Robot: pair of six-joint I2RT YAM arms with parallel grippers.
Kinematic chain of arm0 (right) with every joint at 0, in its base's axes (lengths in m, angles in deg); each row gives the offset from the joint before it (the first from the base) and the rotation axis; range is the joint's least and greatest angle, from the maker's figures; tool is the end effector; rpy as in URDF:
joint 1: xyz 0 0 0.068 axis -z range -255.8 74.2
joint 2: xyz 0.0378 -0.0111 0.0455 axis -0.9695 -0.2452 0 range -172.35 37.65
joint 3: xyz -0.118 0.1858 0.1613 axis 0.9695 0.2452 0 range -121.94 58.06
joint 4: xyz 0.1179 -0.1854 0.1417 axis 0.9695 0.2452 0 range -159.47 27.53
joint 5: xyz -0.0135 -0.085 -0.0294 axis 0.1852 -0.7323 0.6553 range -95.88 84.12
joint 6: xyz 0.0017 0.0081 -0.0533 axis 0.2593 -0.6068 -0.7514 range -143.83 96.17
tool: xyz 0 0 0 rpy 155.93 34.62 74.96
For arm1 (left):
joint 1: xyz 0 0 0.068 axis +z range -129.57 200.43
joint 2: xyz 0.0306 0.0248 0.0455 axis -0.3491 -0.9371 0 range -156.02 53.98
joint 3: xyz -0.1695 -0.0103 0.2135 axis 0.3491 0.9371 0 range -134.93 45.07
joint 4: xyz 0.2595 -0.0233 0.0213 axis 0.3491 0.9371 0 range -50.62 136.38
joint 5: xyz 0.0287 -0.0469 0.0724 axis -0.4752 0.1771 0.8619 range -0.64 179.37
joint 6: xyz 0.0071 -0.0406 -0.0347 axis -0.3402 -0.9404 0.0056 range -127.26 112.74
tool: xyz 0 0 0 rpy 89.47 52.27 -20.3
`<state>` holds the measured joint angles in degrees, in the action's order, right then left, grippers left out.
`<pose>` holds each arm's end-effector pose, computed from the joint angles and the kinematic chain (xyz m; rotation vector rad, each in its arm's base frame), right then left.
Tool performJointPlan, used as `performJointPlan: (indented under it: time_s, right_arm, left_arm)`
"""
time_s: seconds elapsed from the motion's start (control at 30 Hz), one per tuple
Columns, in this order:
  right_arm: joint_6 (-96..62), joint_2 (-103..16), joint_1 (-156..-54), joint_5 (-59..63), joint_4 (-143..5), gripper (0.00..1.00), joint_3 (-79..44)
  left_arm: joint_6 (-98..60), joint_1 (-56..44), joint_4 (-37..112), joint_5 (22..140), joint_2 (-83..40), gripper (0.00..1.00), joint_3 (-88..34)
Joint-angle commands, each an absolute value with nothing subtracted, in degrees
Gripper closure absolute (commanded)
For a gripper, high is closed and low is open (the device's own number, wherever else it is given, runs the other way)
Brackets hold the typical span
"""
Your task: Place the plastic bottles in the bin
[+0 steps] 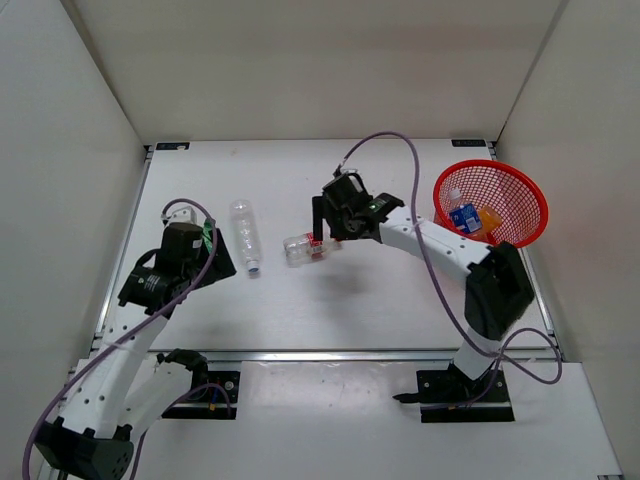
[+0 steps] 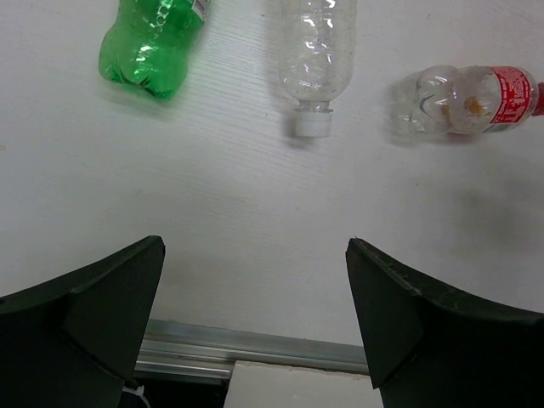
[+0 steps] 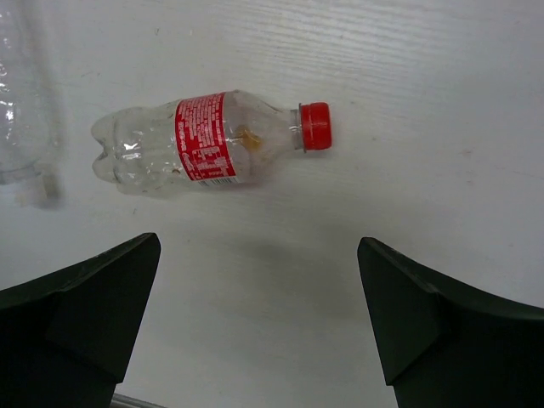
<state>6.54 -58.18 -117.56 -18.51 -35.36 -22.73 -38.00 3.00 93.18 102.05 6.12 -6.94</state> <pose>0.2813 0.2406 0.2883 -0.1410 2.4211 0.3146 0.1485 -0.0386 0.3039 -0.3772 2.3828 -0.1168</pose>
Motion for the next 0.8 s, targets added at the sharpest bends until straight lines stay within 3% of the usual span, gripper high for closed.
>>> performJointPlan:
  time_s: [0.0,0.17,0.3,0.53,0.63,0.77]
  right_arm:
    - [14.4,-62.8,-118.3,-20.3,-36.6,0.01,-28.2]
    - [23.3,-68.9,-119.8,-22.9,-35.7,0.01,-29.8]
    - [26.3,-71.6,-121.2,-25.7,-37.6,0.01,-29.8]
    - [28.1,-75.6,-121.8,-29.1,-41.9,0.03,-29.9]
    - [27.8,-77.0,-122.2,-29.9,-43.4,0.03,-30.7]
    - [27.1,-80.1,-121.5,-28.6,-43.5,0.04,-33.2]
  left_arm:
    - [-39.5,3.3,96.4,104.3,9.4,0.02,-5.0]
    - [-42.0,5.4,100.0,113.6,9.2,0.01,-5.4]
    - [-35.8,9.0,86.0,108.7,5.2,0.01,-2.1]
    - [-28.5,17.2,75.7,100.6,-8.8,0.01,-7.5]
    - [-28.4,26.0,73.4,89.6,-14.4,0.01,-9.0]
    - [-25.8,26.9,77.0,90.2,-20.5,0.01,-13.1]
